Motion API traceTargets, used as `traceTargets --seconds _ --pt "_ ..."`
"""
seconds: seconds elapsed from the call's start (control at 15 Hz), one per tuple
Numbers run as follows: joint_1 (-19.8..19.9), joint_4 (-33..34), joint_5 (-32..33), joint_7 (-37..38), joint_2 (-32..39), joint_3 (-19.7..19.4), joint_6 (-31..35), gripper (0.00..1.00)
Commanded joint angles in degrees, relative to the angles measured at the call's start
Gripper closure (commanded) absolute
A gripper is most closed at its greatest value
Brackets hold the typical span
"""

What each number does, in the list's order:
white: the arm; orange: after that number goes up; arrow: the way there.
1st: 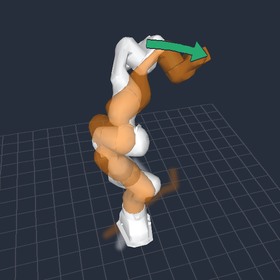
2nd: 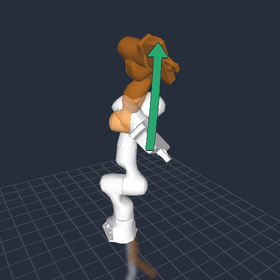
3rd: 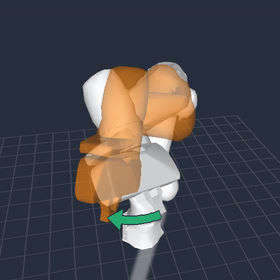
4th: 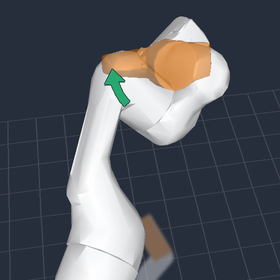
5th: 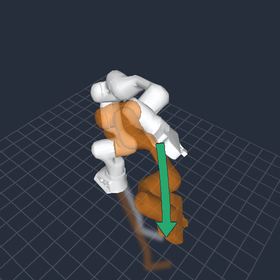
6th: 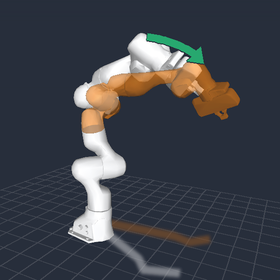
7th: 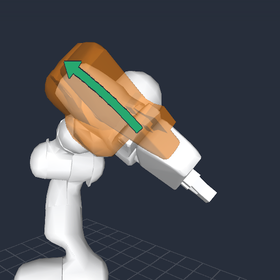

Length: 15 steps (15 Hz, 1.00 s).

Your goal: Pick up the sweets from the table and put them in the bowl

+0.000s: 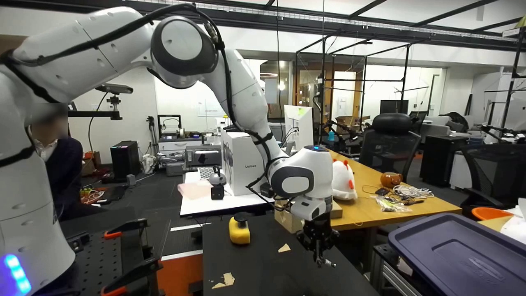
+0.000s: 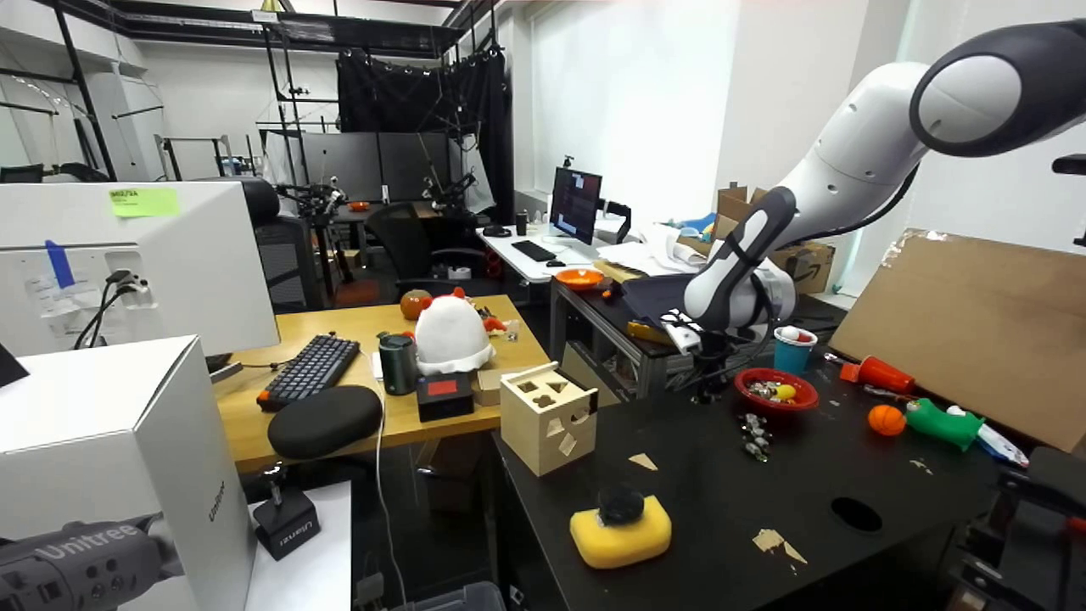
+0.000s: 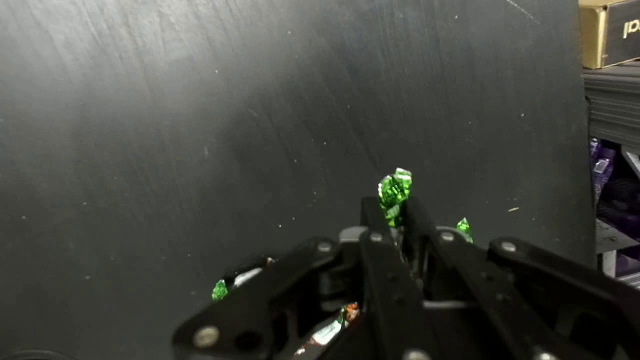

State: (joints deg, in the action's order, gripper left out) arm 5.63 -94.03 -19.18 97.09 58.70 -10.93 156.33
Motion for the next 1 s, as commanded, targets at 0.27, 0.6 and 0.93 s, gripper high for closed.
traceTargets --seconds 0.27,0.6,0.93 --pt "5.67 -8.72 -2.37 -3.26 -8.25 0.94 -1.05 0.97" --pt "8.85 -7.76 -2.82 -2.35 -7.28 -0.41 -2.66 0.97" --pt "12.11 -6.29 -3.74 -1.9 -6.78 -1.24 -3.59 0.97"
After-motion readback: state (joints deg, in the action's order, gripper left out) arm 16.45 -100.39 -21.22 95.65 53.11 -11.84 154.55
